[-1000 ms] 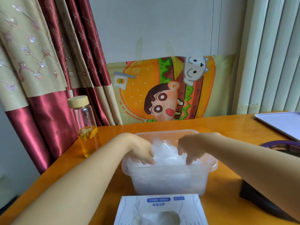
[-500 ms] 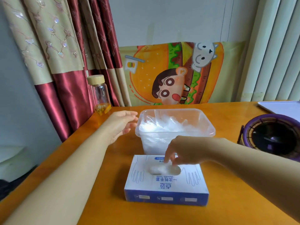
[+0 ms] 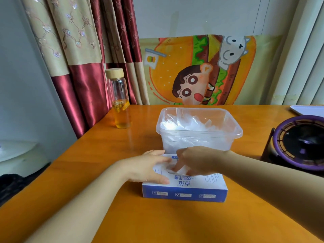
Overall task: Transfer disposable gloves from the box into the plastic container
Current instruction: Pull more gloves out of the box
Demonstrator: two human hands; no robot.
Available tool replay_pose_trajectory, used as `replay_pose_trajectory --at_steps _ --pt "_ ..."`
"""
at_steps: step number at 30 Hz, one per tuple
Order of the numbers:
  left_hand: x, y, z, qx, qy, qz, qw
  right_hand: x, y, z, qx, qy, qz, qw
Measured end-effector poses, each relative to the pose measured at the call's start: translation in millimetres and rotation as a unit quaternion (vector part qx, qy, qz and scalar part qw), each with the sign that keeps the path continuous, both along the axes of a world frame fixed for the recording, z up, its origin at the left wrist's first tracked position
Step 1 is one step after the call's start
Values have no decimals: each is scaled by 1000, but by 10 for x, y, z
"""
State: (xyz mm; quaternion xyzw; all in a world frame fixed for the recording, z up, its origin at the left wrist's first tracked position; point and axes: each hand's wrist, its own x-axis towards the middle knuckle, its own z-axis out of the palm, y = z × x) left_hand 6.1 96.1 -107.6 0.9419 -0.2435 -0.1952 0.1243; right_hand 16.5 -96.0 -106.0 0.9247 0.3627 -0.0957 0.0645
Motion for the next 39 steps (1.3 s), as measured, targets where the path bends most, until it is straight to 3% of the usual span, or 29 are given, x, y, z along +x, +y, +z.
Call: replay_pose_trajectory --at_steps 13,21,24,29,31,35,39 --pt "4 -12 -30 9 4 5 1000 -56 2 -54 150 -21 -34 988" --pt "17 -33 -27 2 -9 11 1000 -171 -69 219 229 -96 -94 964" --pt "41 -43 -20 20 -13 1 1000 -149 -90 259 295 -115 -123 940" --pt "49 -51 -21 7 9 -28 1000 -126 -123 538 431 -193 -177 863" --pt "25 -54 -23 -1 20 -2 1000 -150 -144 666 430 -199 -170 864" --pt "-63 -68 23 -46 4 17 999 -164 -216 718 407 -192 -165 878" --pt "-117 -51 159 -214 27 16 976 -139 -294 584 392 -133 -187 891"
